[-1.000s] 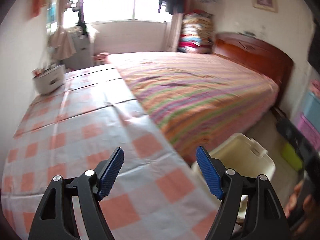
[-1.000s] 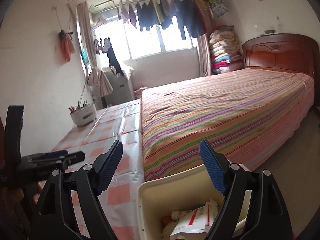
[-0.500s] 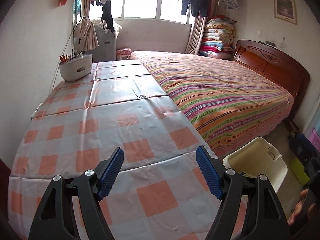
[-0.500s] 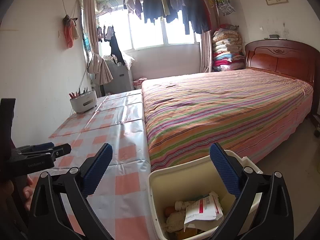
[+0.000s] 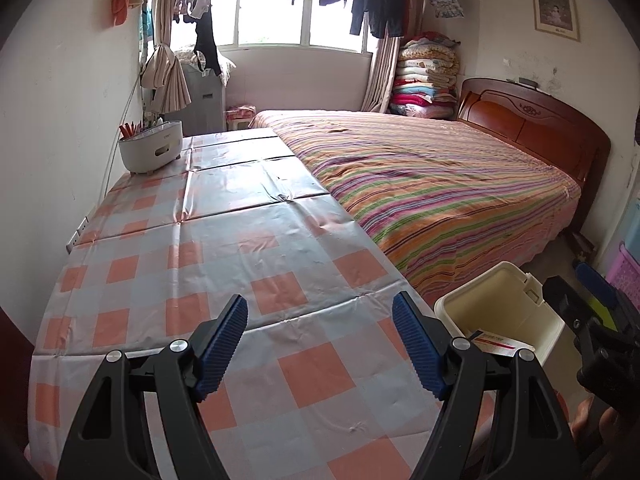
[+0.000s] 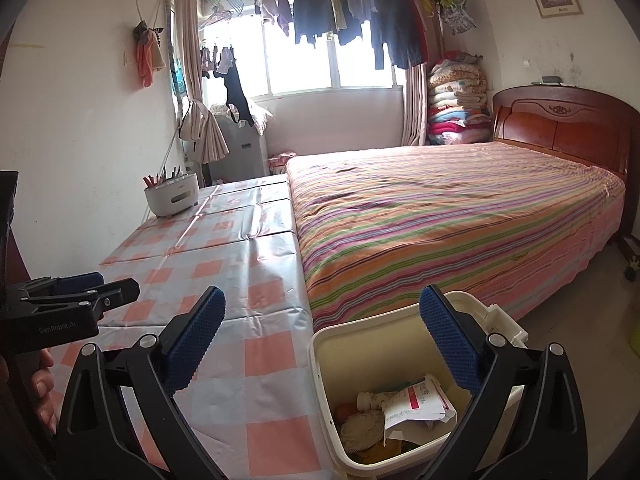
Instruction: Collect trash
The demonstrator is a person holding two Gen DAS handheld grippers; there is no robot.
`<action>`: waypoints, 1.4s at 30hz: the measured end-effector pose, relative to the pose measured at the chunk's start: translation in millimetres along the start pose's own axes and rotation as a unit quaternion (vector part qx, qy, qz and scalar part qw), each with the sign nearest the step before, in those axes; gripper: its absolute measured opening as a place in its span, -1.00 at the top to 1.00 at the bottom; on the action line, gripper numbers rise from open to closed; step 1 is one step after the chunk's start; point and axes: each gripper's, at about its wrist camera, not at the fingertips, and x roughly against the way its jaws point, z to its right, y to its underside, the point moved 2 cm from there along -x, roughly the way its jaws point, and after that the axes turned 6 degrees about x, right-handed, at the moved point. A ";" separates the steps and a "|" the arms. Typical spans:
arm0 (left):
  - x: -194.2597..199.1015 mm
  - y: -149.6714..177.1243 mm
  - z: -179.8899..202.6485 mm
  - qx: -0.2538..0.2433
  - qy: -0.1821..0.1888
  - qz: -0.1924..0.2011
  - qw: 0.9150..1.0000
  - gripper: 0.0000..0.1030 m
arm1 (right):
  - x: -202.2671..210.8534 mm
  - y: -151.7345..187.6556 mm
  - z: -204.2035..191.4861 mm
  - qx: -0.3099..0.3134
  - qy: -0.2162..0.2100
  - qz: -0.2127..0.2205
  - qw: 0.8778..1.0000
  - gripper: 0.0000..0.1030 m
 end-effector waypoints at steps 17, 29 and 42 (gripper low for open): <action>0.9 4.1 8.5 -0.020 -0.008 0.004 1.000 -0.54 | -0.1 0.8 3.9 0.000 0.002 -0.007 1.000 -0.87; -2.0 7.0 6.8 -0.022 -0.012 -0.001 1.000 -0.54 | -6.0 3.1 4.6 -0.002 -0.003 -0.016 1.000 -0.87; -4.5 10.1 10.9 -0.038 -0.021 -0.003 0.999 -0.54 | -10.6 4.2 4.4 -0.006 -0.008 -0.021 1.000 -0.87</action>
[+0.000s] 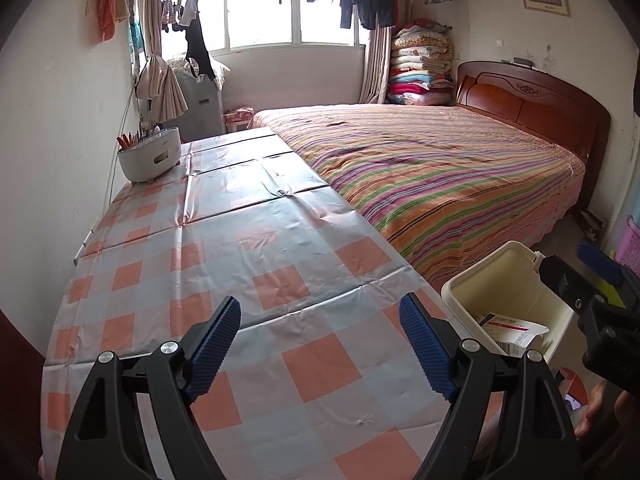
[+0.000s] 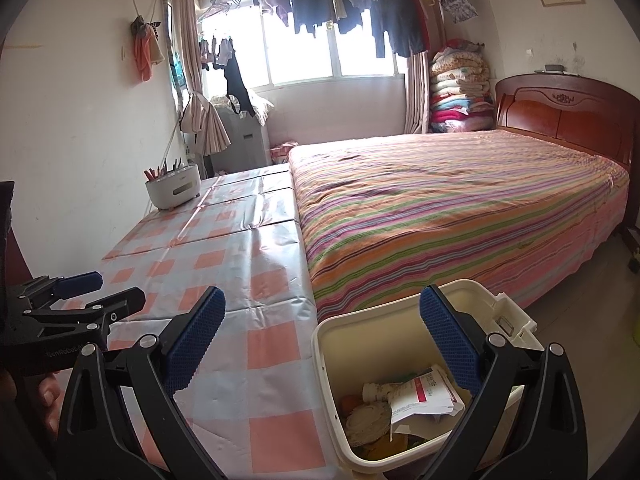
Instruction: Collect trash
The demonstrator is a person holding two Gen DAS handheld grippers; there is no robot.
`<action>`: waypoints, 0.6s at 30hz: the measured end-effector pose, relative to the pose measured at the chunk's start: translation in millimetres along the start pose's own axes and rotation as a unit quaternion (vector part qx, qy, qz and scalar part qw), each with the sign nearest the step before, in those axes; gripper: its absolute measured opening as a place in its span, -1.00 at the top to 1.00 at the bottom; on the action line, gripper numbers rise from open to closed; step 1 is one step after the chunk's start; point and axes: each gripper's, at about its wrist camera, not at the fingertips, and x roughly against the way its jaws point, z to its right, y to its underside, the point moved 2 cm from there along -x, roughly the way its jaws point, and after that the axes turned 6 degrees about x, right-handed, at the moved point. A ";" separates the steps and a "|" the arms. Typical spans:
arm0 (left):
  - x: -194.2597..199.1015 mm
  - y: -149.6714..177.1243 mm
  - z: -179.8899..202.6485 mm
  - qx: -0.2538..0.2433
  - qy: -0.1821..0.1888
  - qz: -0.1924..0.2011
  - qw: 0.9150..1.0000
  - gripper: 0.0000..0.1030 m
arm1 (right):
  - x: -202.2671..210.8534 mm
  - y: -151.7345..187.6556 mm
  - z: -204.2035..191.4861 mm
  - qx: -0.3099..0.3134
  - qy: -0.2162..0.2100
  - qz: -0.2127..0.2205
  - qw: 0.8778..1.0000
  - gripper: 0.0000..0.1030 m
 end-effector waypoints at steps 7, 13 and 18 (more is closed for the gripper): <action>-0.1 -0.5 3.9 -0.021 -0.011 0.004 1.000 -0.54 | -0.5 -0.4 0.0 -0.001 -0.001 -0.001 1.000 -0.87; -4.9 1.0 5.3 -0.025 -0.011 -0.008 1.000 -0.54 | -1.0 -0.2 -1.5 -0.002 -0.002 -0.003 1.000 -0.87; -7.8 1.9 8.3 -0.029 -0.012 -0.015 0.999 -0.54 | -1.9 -0.5 -4.7 -0.003 -0.006 -0.004 1.000 -0.87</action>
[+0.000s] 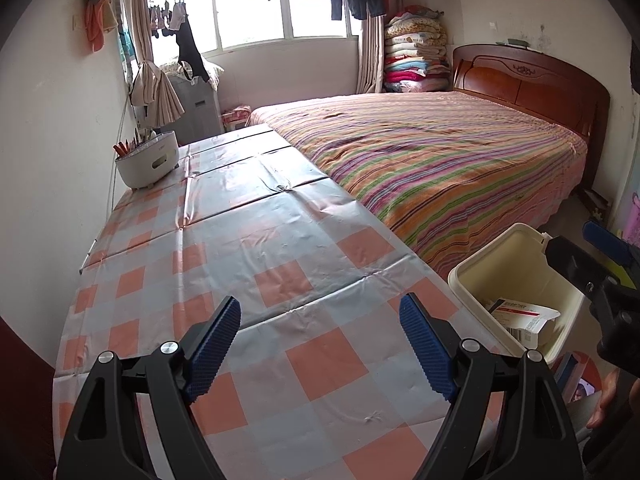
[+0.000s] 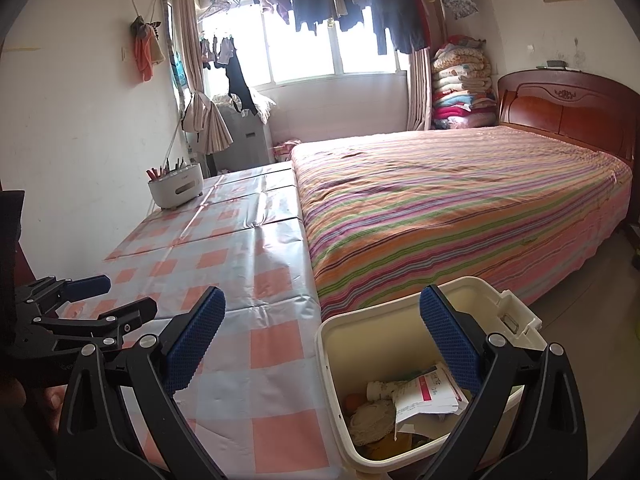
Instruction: Collect trash
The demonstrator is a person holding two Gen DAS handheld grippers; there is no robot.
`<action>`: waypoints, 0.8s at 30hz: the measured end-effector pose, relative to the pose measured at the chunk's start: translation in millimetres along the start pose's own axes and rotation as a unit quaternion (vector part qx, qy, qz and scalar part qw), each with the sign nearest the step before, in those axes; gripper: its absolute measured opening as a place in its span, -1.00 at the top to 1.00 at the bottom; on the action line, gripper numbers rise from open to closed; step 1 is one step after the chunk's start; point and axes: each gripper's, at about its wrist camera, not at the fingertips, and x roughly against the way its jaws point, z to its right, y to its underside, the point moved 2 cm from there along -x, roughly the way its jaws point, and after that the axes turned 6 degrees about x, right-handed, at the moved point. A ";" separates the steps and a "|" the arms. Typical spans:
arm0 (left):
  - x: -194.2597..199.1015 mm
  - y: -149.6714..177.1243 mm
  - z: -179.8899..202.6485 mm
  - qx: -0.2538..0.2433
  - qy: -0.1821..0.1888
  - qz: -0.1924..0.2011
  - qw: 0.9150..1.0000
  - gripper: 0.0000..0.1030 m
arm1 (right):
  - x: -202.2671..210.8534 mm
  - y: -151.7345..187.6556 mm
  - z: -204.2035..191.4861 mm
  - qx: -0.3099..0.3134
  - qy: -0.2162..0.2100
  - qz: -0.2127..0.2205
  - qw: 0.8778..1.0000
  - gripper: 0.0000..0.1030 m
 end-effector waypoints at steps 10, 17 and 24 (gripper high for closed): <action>-1.4 -0.4 0.7 -0.002 0.000 0.000 1.000 -0.54 | 2.3 0.3 2.9 -0.011 0.003 0.001 1.000 -0.87; -4.8 -1.2 0.2 0.000 -0.001 -0.005 1.000 -0.54 | 2.1 -0.2 1.3 -0.012 -0.001 -0.001 1.000 -0.87; -6.6 -1.0 -1.2 0.002 -0.005 -0.009 1.000 -0.54 | 3.9 0.1 3.0 -0.015 -0.004 -0.001 1.000 -0.87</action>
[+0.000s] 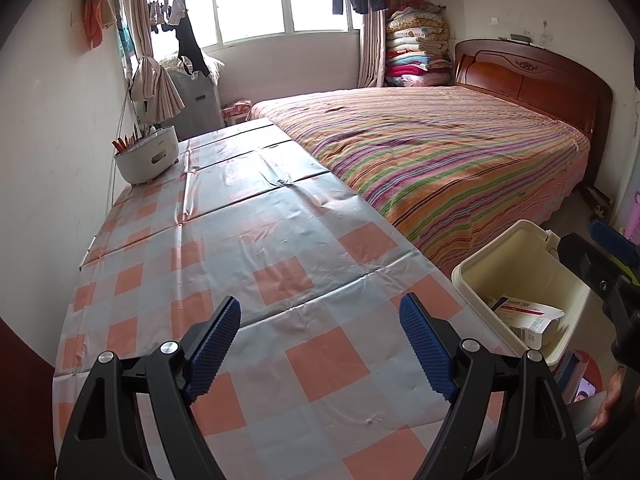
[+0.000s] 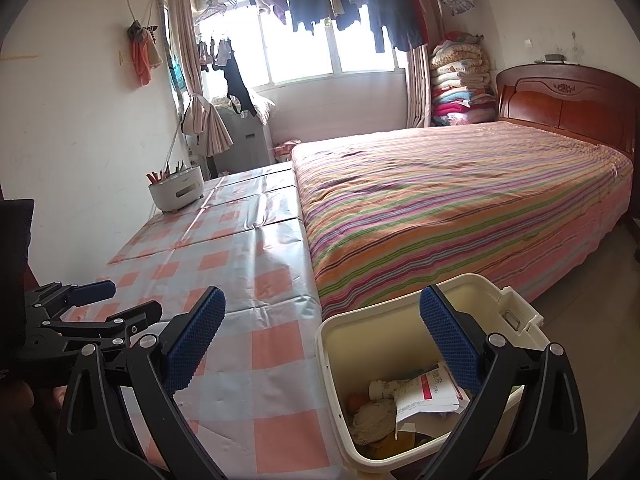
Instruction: Collect trash
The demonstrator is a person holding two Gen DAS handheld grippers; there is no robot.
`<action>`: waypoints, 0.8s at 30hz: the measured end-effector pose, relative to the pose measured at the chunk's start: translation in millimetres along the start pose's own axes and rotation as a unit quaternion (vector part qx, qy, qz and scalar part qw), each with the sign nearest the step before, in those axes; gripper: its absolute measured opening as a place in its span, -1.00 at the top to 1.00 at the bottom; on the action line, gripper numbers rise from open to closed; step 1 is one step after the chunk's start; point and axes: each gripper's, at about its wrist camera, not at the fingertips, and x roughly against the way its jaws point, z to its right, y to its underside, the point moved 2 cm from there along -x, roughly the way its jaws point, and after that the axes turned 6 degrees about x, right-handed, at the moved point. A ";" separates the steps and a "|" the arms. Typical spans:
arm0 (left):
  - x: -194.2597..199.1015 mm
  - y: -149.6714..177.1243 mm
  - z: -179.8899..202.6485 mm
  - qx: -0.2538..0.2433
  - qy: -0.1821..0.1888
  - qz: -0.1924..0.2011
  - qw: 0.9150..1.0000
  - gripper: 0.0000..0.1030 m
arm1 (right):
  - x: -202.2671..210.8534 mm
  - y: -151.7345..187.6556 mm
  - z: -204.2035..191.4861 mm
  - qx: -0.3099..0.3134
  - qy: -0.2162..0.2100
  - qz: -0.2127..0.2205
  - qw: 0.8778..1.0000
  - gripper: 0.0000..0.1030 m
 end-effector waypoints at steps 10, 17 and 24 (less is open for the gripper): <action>0.2 2.3 0.6 -0.005 -0.002 0.001 1.000 -0.54 | 1.3 -0.1 -0.4 0.003 -0.001 0.002 1.000 -0.87; 1.1 2.5 3.4 -0.012 -0.001 0.001 1.000 -0.54 | 1.3 0.0 -0.6 0.002 -0.001 0.002 1.000 -0.87; 2.8 2.9 6.4 -0.020 -0.005 0.004 1.000 -0.54 | 1.3 -0.5 -1.6 0.003 -0.002 0.002 1.000 -0.87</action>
